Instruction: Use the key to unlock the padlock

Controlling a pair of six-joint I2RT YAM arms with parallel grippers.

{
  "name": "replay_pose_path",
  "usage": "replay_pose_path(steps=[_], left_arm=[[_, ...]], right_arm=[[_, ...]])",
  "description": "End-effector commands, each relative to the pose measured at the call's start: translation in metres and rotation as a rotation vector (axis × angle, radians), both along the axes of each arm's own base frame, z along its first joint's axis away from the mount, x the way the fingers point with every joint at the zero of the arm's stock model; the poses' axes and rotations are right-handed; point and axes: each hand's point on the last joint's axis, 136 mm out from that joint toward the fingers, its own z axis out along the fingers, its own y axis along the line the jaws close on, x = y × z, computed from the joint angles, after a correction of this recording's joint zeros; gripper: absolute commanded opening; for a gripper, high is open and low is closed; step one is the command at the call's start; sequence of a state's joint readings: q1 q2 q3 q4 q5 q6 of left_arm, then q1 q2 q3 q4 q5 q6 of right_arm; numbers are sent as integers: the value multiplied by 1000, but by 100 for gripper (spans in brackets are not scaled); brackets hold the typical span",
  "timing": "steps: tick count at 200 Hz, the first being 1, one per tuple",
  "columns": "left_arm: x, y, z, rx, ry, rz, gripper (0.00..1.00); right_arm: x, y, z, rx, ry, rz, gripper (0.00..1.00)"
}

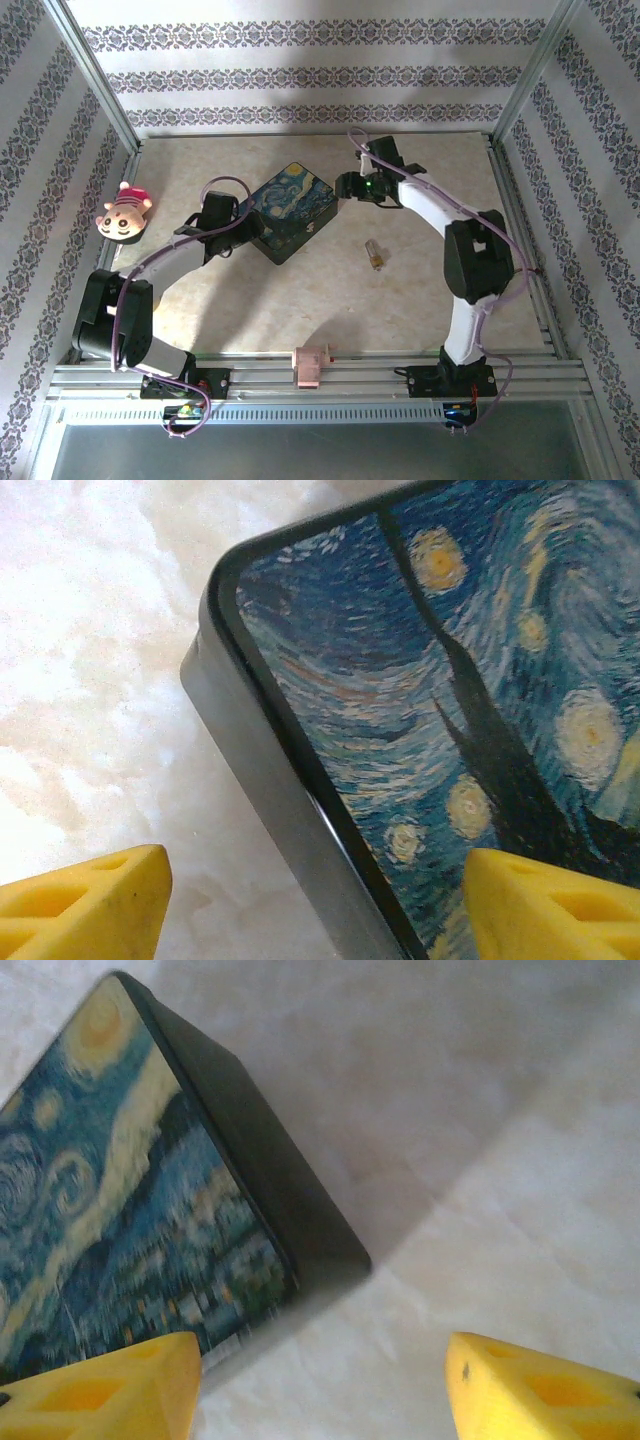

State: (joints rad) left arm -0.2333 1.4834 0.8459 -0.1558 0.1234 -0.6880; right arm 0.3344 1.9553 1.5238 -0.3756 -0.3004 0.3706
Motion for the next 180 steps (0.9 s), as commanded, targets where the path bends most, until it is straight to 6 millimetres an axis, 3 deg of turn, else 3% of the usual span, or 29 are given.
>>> replay_pose_path(steps=[1,53,77,102,180], left_arm=[[16,3,10,4,-38,-1,76],[24,-2,3,0,-25,-23,69],[30,-7,2,-14,-27,-41,59],[37,-13,3,-34,-36,-60,49],[52,-47,3,-180,-38,-152,44]], right_arm=[[16,26,1,9,-44,82,65],[27,51,-20,21,-15,134,60],[20,52,-26,17,2,131,45],[7,48,-24,8,5,114,38],[-63,28,-15,-24,36,7,37]])
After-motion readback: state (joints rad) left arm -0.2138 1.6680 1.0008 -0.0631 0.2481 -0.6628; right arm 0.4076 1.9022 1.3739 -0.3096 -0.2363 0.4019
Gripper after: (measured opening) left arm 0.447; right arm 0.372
